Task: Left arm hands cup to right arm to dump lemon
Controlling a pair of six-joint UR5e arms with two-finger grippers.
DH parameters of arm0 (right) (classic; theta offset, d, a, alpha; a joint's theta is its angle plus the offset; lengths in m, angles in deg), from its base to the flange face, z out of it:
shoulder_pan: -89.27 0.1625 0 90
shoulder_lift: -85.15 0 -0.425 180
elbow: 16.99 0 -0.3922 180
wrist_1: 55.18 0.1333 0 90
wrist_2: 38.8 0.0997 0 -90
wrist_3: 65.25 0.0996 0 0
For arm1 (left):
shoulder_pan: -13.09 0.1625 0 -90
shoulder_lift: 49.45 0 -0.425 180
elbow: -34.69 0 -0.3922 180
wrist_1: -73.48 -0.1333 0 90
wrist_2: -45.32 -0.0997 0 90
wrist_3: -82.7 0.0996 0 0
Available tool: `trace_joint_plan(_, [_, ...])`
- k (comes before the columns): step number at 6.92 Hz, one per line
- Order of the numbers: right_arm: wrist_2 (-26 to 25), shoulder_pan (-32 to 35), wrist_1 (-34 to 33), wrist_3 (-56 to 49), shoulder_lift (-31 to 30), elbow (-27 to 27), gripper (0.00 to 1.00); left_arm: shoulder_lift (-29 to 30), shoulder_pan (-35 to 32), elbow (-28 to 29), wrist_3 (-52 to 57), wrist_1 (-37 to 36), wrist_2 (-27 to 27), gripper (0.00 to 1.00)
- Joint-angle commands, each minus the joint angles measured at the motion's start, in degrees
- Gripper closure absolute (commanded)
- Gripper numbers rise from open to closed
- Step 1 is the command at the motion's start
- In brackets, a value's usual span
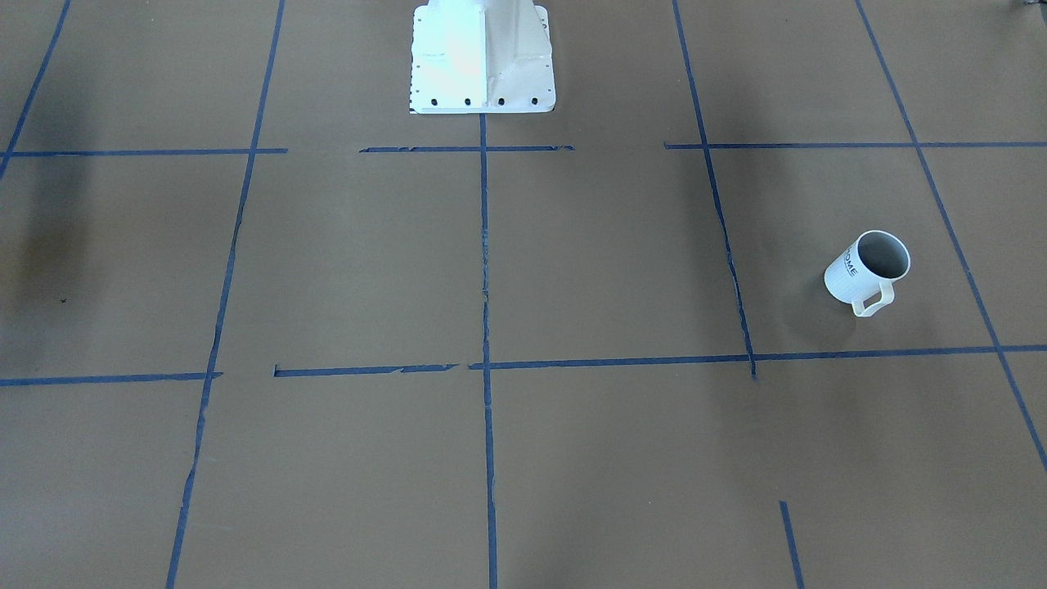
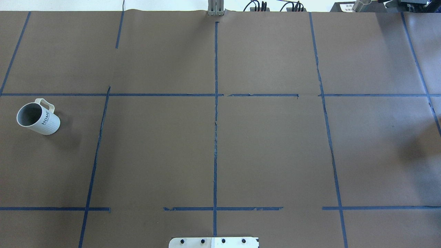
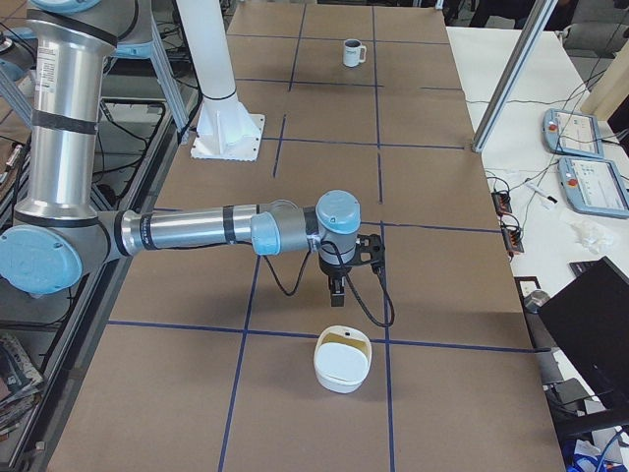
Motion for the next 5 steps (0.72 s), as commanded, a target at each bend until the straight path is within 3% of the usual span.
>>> trace_joint_plan(1, [-0.2,-0.1,0.1,0.1,-0.2,0.1,0.00,-1.2,0.0,-0.4,0.2,0.0,0.2,0.00])
trace_joint_plan(5, [-0.1,-0.1,0.2,0.1,-0.1,0.5,0.00,-1.4,0.0,-0.4,0.2,0.0,0.2,0.00])
